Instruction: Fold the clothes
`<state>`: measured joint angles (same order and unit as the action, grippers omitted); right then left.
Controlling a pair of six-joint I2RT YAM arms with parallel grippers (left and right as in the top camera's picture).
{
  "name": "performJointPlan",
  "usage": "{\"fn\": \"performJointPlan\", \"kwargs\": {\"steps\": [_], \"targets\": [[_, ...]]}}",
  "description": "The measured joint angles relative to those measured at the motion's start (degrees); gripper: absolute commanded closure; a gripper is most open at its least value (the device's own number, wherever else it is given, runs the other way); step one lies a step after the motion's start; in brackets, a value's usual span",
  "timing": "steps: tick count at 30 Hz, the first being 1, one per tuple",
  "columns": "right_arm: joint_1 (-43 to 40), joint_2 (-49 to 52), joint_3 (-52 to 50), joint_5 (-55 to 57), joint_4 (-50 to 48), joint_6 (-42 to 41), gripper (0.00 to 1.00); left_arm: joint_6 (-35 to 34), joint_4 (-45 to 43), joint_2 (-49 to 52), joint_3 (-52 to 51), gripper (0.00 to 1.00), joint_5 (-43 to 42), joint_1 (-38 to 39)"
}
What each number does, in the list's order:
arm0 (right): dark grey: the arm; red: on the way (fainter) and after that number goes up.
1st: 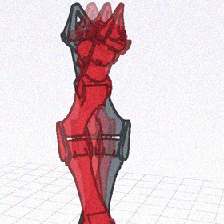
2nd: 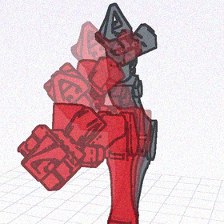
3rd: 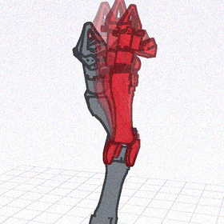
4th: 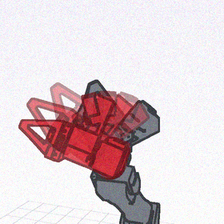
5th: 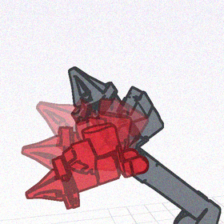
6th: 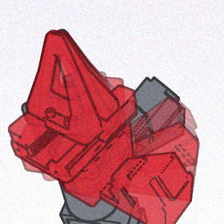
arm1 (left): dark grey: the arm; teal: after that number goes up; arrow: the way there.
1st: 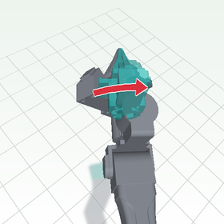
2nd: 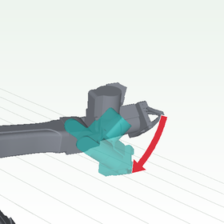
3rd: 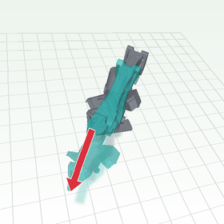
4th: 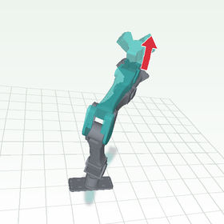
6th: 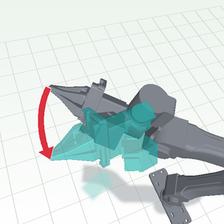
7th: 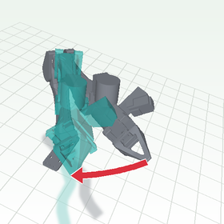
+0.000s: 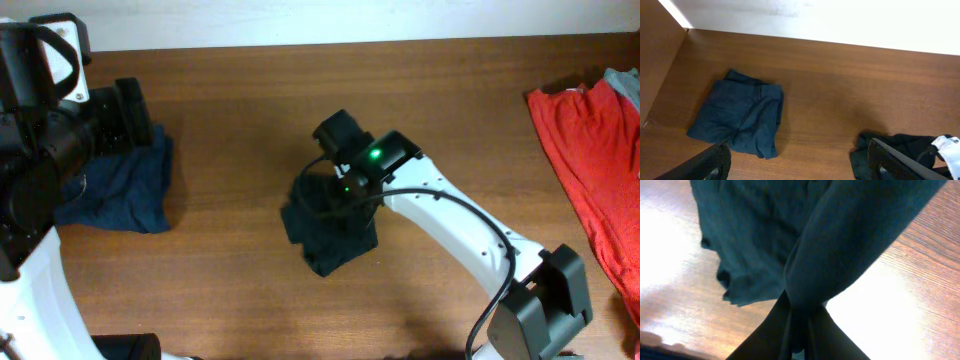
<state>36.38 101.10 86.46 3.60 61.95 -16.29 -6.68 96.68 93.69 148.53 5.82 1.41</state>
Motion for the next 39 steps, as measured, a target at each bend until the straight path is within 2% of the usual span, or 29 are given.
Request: {"fn": "performJointPlan", "kwargs": {"steps": [6,13,16,20,28,32,35,39], "targets": [[4.7,1.3,0.1,-0.2,-0.9,-0.4,0.92,0.0,0.0,0.1,-0.2,0.13,0.0,0.0],[10.1,7.5,0.1,-1.0,-4.0,0.0,0.92,0.0,0.0,0.1,-0.2,0.13,0.0,0.0],[12.2,8.3,0.0,-1.1,-5.9,0.9,0.87,0.0,0.0,0.1,-0.2,0.13,0.0,0.0],[14.7,8.3,0.0,-1.3,-8.1,1.9,0.85,0.0,0.0,0.1,-0.2,0.13,0.0,0.0],[15.6,10.5,0.1,-1.8,-8.7,2.4,0.85,0.0,0.0,0.1,-0.2,0.13,0.0,0.0],[15.6,13.1,0.1,-4.6,-10.2,2.6,0.67,0.0,0.0,0.1,-0.2,0.13,0.0,0.0],[15.6,13.8,0.0,-7.7,-11.8,3.0,0.62,0.0,0.0,0.1,-0.2,0.13,0.0,0.0],[15.6,13.8,0.4,-11.4,-12.3,4.3,0.62,0.0,0.0,0.1,-0.2,0.13,0.0,0.0]]}}
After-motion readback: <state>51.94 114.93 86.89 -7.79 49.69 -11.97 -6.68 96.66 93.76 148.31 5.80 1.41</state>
